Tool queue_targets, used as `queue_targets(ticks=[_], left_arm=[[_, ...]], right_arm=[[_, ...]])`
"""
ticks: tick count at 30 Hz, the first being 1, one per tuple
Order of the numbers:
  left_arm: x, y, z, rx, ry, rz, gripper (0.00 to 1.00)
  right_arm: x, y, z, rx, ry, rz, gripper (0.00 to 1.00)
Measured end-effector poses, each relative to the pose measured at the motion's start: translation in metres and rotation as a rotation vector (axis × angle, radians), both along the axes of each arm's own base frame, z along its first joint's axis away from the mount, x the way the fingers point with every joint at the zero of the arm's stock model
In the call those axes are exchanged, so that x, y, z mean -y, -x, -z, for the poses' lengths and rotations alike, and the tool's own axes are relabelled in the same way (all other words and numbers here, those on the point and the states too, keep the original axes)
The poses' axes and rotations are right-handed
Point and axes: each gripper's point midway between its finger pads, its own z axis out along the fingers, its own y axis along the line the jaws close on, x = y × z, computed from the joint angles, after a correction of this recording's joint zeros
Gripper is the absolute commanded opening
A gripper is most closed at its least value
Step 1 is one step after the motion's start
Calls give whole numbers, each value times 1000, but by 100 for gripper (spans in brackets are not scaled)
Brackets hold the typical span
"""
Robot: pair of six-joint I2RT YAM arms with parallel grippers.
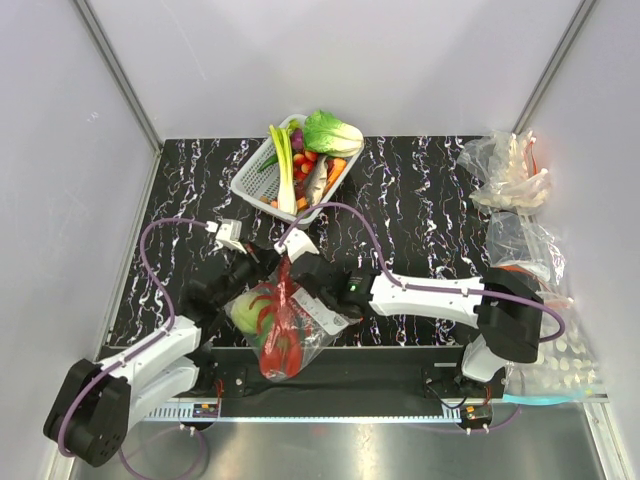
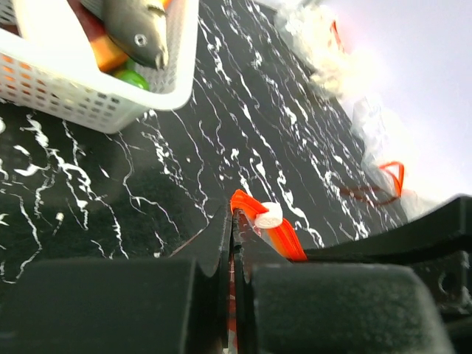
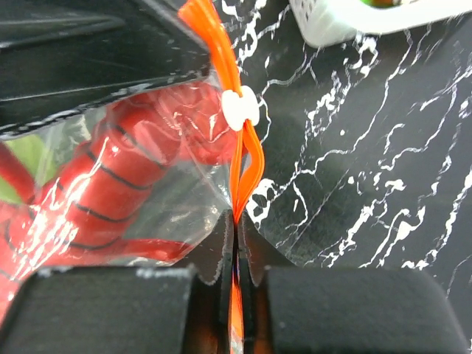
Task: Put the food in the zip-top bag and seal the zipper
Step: Zip the zipper food storage bag at the center of the board.
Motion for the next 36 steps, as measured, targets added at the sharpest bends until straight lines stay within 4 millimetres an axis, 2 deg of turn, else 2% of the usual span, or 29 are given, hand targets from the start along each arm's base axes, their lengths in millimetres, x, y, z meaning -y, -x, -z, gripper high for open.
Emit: queue_targets(ticks=[5,9,15,18,22,25,30,32,36], left_arm=[[8,-3,11,-16,-11,36,0],[15,-11,27,-53,-27,53,0],[26,-23,50,-114,-58,81,0],[32,-29,56,-126,-76,105,0],[51,-40,62,-136,-100,169,0],[74,-44,67,-137,-127,237,0],[101,-41,72,-115,-172,324,0],[109,-43,75,-110,-190,346,0],[122,-53,80,-103,-235,371,0]], right_arm=[[9,-4,12,-67,-8,-5,7],[17,-8,19,-91,12,7,9],[28,-16,49,-168,50,45,13],[38,-20,59,-226,32,66,13],[48,-20,69,-279,27,101,13],[54,-10,82,-323,29,116,18],[85,2,104,-408,50,166,26],[101,-2,103,-435,19,202,32],[128,-19,87,-433,-57,280,38]])
